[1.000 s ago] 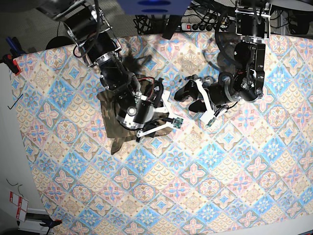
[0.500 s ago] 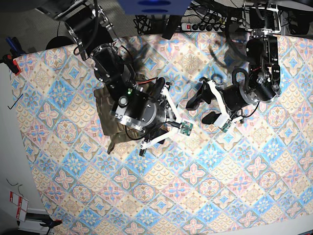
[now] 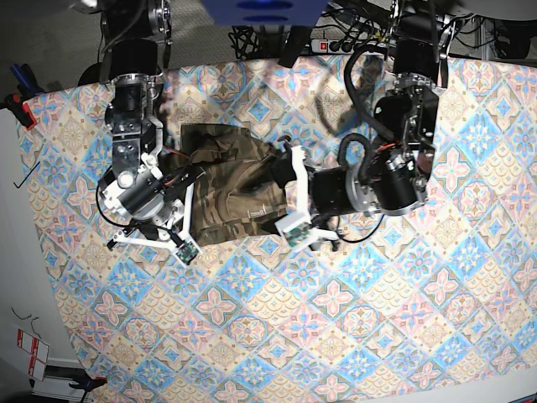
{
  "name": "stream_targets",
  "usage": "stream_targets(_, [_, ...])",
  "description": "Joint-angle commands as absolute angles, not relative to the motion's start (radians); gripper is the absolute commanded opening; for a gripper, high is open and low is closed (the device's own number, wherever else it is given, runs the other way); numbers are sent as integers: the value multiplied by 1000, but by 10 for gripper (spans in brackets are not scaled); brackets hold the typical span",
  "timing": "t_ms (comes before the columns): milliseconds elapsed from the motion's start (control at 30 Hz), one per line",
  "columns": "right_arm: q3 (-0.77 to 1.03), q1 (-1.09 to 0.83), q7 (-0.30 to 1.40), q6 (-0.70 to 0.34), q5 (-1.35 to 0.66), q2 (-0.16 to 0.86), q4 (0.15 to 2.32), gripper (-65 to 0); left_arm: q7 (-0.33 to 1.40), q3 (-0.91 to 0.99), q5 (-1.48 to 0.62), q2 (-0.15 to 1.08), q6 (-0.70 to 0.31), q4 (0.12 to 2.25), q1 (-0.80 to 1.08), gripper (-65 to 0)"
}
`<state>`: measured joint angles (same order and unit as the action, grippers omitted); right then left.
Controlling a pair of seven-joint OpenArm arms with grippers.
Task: Fold the T-shirt properly
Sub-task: 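Press and tuck the folded bundle edges with both grippers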
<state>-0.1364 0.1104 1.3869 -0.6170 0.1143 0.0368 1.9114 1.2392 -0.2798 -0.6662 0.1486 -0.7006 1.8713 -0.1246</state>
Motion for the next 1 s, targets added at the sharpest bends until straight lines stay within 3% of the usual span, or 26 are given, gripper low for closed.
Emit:
stream_targets(0, [-111, 124, 1388, -618, 111, 44, 1922, -644, 1216, -303, -679, 140, -698, 1854, -159, -244])
stream_targets(333, [-87, 50, 1396, -621, 110, 50, 1882, -643, 1017, -453, -679, 128, -698, 1395, -252, -244])
stream_targets(467, [-110, 45, 1333, -698, 110, 45, 1765, -643, 906, -492, -677, 151, -698, 1236, -268, -244])
stream_targets(667, [-107, 47, 1237, -698, 110, 44, 1592, -643, 773, -549, -677, 196, -698, 1059, -275, -244])
stream_targets(967, [-105, 79, 1107, -698, 110, 24, 1354, -643, 619, -598, -622, 166, -698, 799, -309, -244])
